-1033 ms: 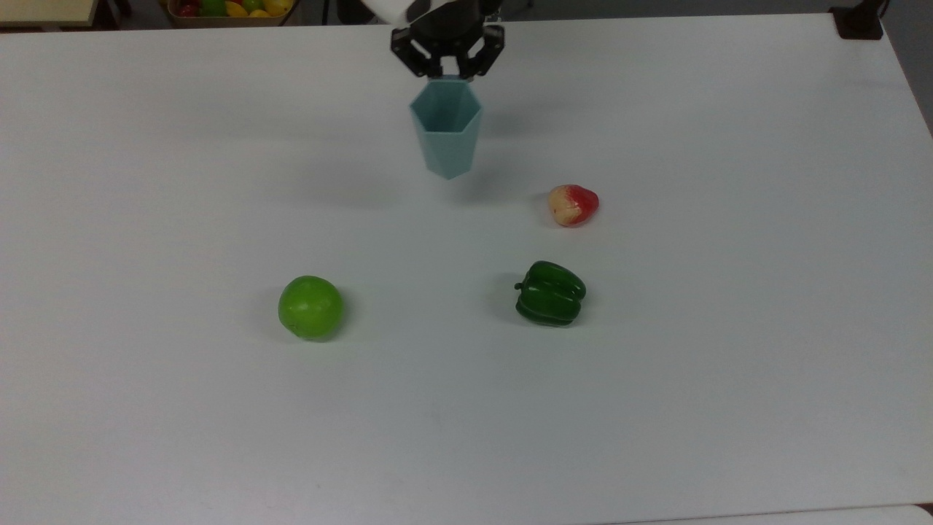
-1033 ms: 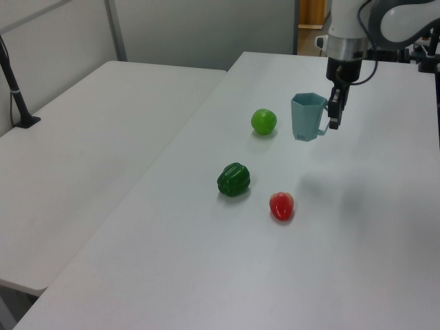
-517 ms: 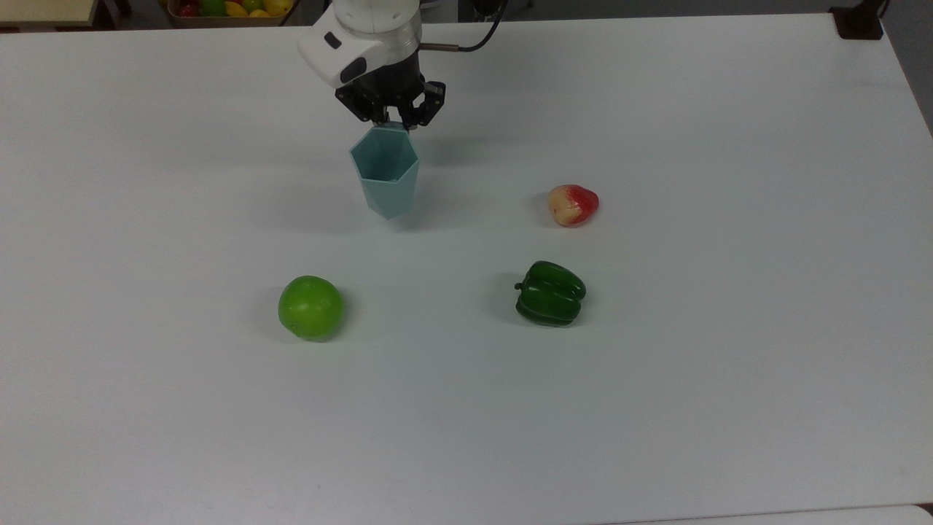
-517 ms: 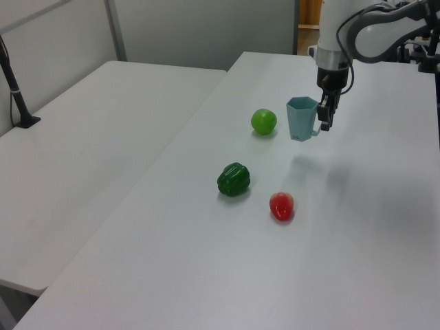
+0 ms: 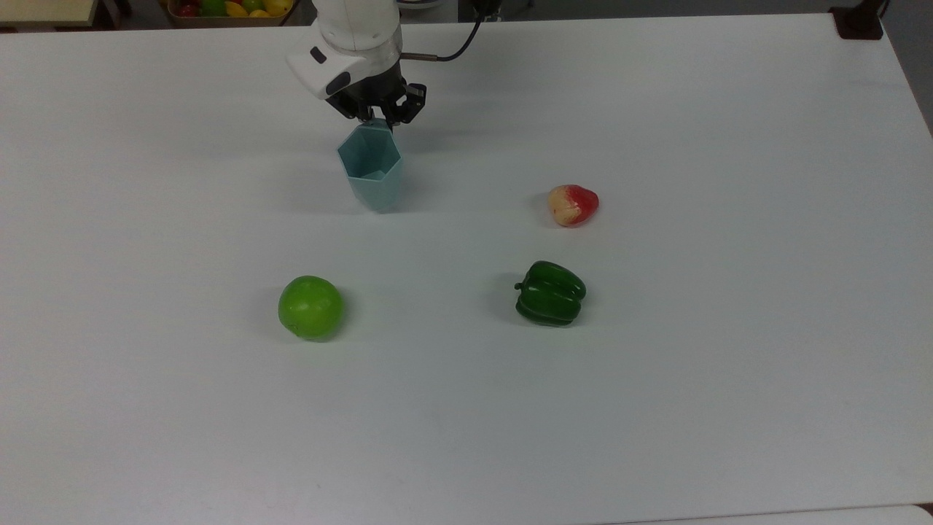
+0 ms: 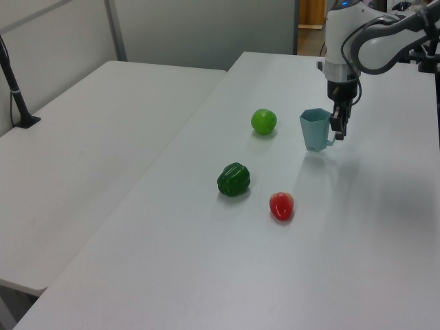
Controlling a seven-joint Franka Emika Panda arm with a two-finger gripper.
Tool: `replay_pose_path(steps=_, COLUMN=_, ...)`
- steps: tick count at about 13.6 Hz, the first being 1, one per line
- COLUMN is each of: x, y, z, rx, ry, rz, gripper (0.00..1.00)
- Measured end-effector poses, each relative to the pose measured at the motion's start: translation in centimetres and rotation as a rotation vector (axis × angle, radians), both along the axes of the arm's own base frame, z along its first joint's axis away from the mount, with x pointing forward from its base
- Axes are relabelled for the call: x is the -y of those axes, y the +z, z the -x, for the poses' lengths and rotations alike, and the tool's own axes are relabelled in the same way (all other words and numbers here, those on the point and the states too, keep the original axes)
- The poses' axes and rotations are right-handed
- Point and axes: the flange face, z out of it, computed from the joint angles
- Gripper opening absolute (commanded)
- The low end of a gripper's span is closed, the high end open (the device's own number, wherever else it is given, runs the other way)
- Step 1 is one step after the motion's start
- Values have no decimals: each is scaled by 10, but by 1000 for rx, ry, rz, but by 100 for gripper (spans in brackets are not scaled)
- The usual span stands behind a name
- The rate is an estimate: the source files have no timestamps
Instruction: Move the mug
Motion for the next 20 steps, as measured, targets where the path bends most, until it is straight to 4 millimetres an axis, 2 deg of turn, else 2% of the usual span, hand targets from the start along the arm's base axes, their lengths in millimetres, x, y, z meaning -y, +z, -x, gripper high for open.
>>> replay_pose_path(steps=2, x=0, y=-5, z=3, rx=-11, ry=0, rz=0, gripper=26)
replay_pose_path(steps=5, x=0, y=-10, z=6, rx=-23, ry=1, rz=1, gripper=32)
replay_pose_path(steps=6, x=0, y=-11, z=7, rx=-25, ry=1, rz=1, gripper=42)
replay_pose_path(steps=7, x=0, y=-13, z=7, rx=-29, ry=1, rz=1, gripper=63)
replay_pose_path(steps=9, x=0, y=-14, z=8, rx=-31, ry=1, rz=1, gripper=93)
replay_pose_path(steps=10, x=0, y=-13, z=8, rx=-29, ry=1, rz=1, gripper=100)
replay_pose_path(steps=11, x=0, y=-8, z=7, rx=-18, ry=2, rz=1, gripper=100)
replay_pose_path(steps=13, x=4, y=21, z=6, rx=35, ry=14, rz=24, gripper=100)
replay_pose_path(steps=14, x=12, y=42, z=10, rx=47, ry=4, rz=32, gripper=100)
replay_pose_path(steps=15, x=24, y=67, z=14, rx=49, ry=-19, rz=34, gripper=100)
replay_pose_path(steps=18, x=59, y=163, z=10, rx=107, ry=-90, rz=39, gripper=100)
replay_pose_path(steps=19, x=68, y=189, z=7, rx=140, ry=-108, rz=41, gripper=100)
replay_pose_path(steps=20, x=72, y=203, z=5, rx=161, ry=-116, rz=42, gripper=100)
